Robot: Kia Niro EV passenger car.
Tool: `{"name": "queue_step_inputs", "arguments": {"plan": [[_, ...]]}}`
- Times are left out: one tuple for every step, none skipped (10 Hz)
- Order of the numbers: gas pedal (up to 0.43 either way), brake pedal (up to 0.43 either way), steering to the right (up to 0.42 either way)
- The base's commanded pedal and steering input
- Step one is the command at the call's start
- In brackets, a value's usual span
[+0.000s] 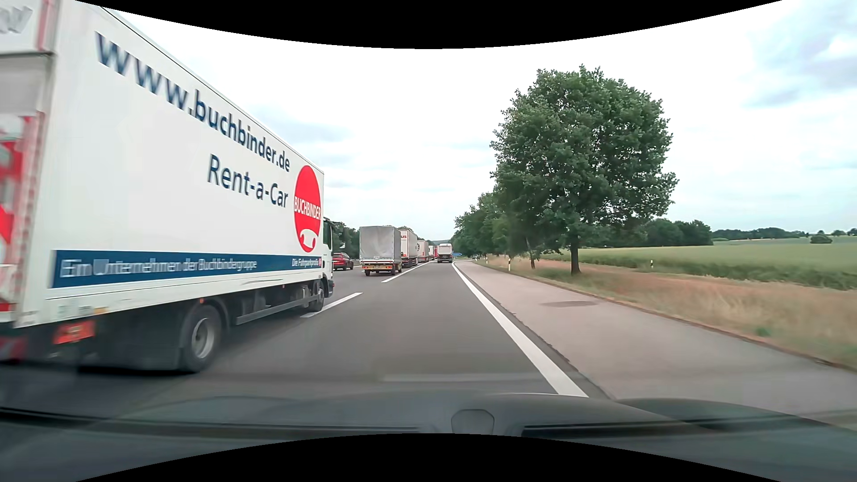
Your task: Follow the waypoints while adhering to traffic rules and regulations
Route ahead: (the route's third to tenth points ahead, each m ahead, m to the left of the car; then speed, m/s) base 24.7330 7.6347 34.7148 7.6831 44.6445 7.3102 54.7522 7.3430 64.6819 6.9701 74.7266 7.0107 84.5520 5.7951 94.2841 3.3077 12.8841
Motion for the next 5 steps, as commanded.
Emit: {"name": "queue_step_inputs", "arguments": {"plan": [[0.087, 0.0, -0.002], [0.087, 0.0, -0.002], [0.098, 0.0, -0.002], [0.098, 0.0, -0.002], [0.098, 0.0, -0.003]]}}
